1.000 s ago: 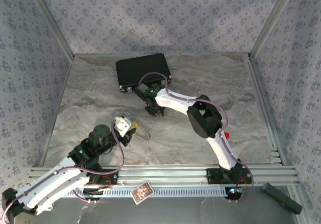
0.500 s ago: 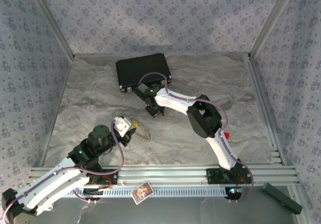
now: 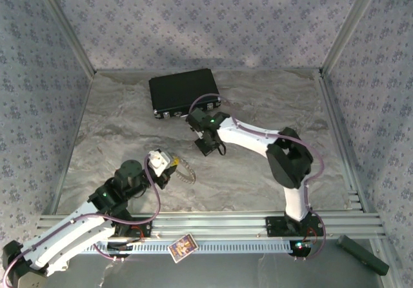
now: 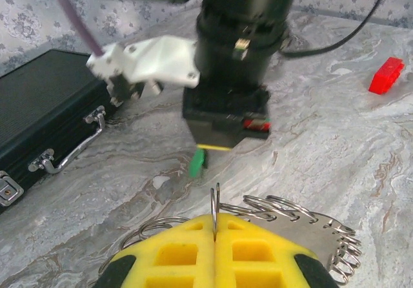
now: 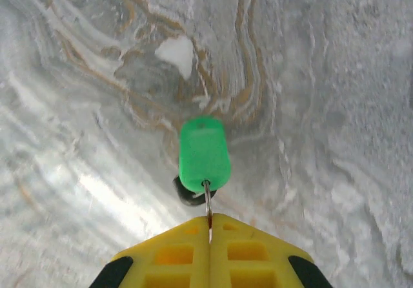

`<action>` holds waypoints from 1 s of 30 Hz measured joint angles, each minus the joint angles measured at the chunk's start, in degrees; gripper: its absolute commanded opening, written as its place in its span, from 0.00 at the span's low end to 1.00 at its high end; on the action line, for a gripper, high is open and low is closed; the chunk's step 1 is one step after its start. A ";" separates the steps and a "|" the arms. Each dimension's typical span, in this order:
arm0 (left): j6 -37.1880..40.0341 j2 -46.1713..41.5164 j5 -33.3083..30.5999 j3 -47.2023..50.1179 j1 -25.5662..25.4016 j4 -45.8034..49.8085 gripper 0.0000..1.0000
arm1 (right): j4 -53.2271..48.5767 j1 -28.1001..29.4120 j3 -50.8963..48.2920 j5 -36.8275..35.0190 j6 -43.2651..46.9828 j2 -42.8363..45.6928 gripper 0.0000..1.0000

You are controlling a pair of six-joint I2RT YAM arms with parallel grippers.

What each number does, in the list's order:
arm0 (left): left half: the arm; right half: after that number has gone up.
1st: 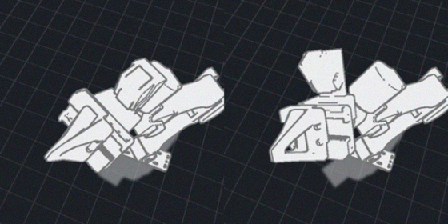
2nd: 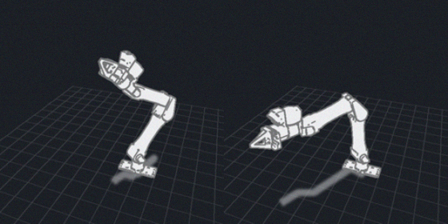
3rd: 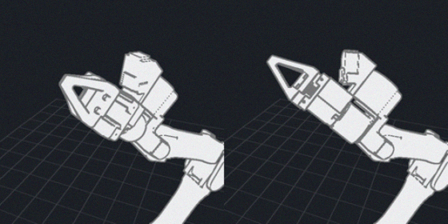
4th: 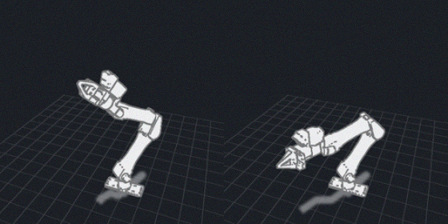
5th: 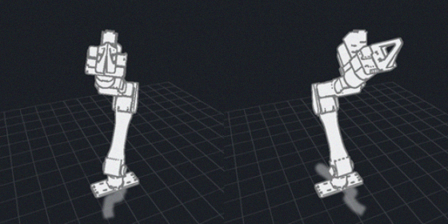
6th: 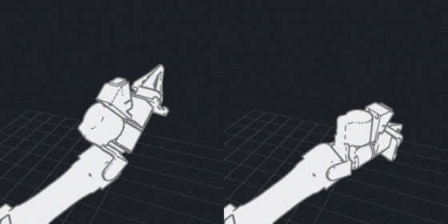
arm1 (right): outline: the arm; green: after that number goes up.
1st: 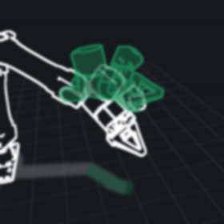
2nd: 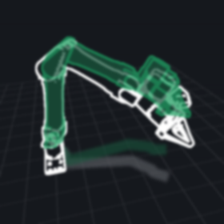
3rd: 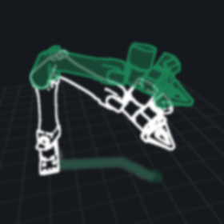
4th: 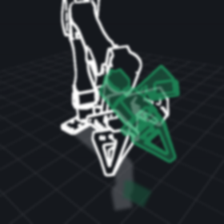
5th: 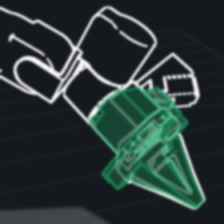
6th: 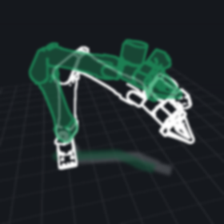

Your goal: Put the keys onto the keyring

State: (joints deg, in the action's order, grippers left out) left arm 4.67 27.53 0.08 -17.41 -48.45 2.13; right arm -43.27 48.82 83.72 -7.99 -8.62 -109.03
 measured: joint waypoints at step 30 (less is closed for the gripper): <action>0.83 8.04 8.11 0.55 0.00 -5.25 0.00 | -5.73 -2.95 -26.91 23.80 -12.00 22.05 0.00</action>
State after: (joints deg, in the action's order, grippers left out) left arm 5.50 35.57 8.19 -16.86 -48.45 -3.11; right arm -48.99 45.87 56.82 15.81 -20.62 -86.98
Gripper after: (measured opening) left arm 0.045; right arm 0.052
